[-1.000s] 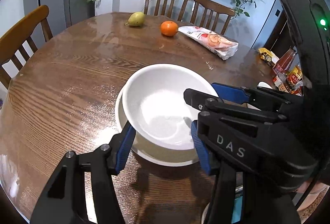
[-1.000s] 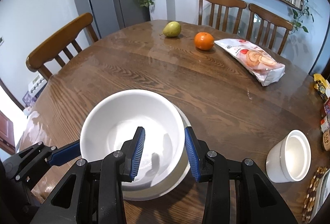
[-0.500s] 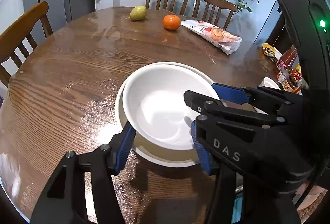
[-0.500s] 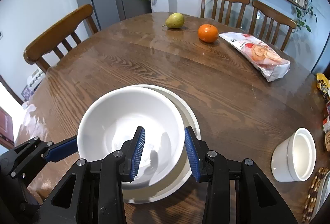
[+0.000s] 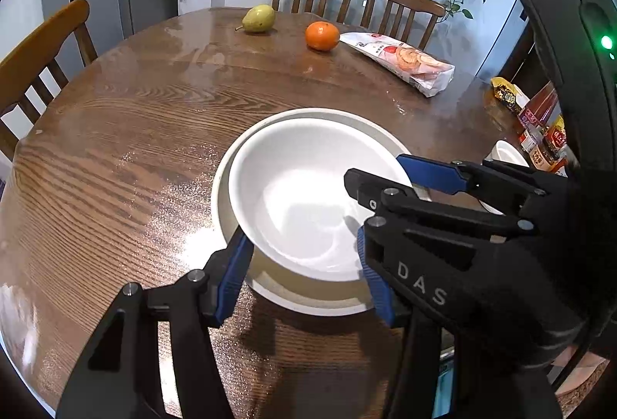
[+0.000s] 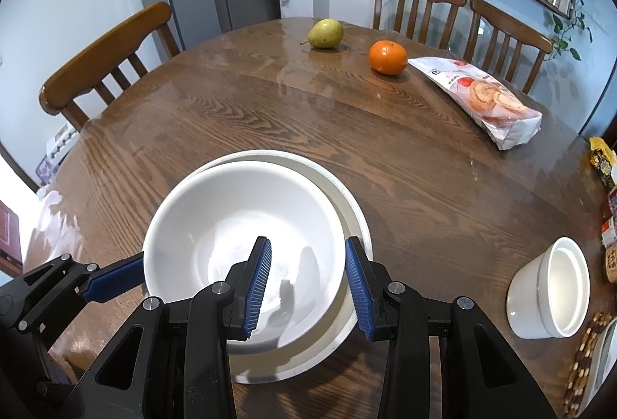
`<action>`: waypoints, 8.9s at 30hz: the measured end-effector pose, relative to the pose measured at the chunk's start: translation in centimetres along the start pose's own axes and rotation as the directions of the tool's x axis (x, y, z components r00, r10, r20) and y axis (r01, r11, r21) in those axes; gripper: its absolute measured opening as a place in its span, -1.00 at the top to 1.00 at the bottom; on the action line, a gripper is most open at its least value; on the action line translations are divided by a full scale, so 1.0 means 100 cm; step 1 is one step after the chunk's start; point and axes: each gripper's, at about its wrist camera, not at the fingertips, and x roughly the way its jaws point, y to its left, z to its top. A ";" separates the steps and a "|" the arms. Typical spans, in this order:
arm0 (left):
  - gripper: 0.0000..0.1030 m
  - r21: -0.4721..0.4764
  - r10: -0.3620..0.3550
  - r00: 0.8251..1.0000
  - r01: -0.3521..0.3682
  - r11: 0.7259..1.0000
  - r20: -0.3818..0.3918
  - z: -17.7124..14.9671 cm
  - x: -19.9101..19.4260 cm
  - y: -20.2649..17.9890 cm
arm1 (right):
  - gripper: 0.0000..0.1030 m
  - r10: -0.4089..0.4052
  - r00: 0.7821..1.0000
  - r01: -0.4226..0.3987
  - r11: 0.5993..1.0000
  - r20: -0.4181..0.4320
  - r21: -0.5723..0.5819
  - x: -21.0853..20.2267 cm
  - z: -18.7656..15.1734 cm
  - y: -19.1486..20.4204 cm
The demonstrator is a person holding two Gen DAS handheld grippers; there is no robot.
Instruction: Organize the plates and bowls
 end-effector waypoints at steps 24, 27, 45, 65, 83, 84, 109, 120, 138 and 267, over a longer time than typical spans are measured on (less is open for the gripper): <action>-0.18 0.019 -0.020 1.000 0.020 1.000 -0.005 -0.001 -0.007 0.000 | 0.10 -0.008 1.000 0.008 1.000 -0.007 -0.007 -0.001 0.000 -0.001; -0.23 0.021 -0.027 1.000 0.027 0.999 -0.001 -0.001 -0.010 -0.001 | 0.08 -0.009 1.000 0.009 1.000 -0.002 -0.007 -0.003 0.000 -0.001; -0.29 0.046 -0.035 0.997 0.032 0.998 0.067 0.006 -0.035 -0.012 | -0.20 -0.007 0.997 0.007 1.000 0.073 0.010 -0.032 0.005 -0.008; -0.60 0.130 -0.196 0.973 0.180 0.975 0.121 0.024 -0.054 -0.071 | -0.64 -0.160 0.958 0.119 0.977 0.239 0.176 -0.106 0.007 -0.072; -0.77 0.182 -0.357 0.932 0.341 0.922 0.062 0.010 -0.016 -0.117 | -0.86 -0.330 0.932 0.251 0.888 0.152 0.386 -0.108 -0.013 -0.153; -0.77 0.181 -0.357 0.932 0.342 0.922 0.058 0.009 -0.014 -0.116 | -0.87 -0.331 0.933 0.253 0.881 0.138 0.400 -0.103 -0.016 -0.159; -0.76 0.221 -0.281 0.960 0.269 0.937 0.021 -0.004 0.010 -0.123 | -0.79 -0.249 0.966 0.190 0.862 0.067 0.470 -0.016 -0.048 -0.194; -0.76 0.221 -0.275 0.961 0.265 0.938 0.012 -0.004 0.012 -0.123 | -0.68 -0.182 0.983 0.157 0.913 0.031 0.377 -0.018 -0.049 -0.178; -0.76 0.235 -0.343 0.939 0.334 0.913 -0.004 -0.006 0.002 -0.124 | -0.68 0.103 0.995 -0.104 0.951 0.017 0.290 -0.027 -0.054 -0.152; -0.24 0.183 -0.270 0.956 0.288 0.940 -0.119 -0.017 0.059 -0.127 | 0.25 0.067 0.997 -0.048 0.924 -0.036 0.379 -0.005 -0.067 -0.150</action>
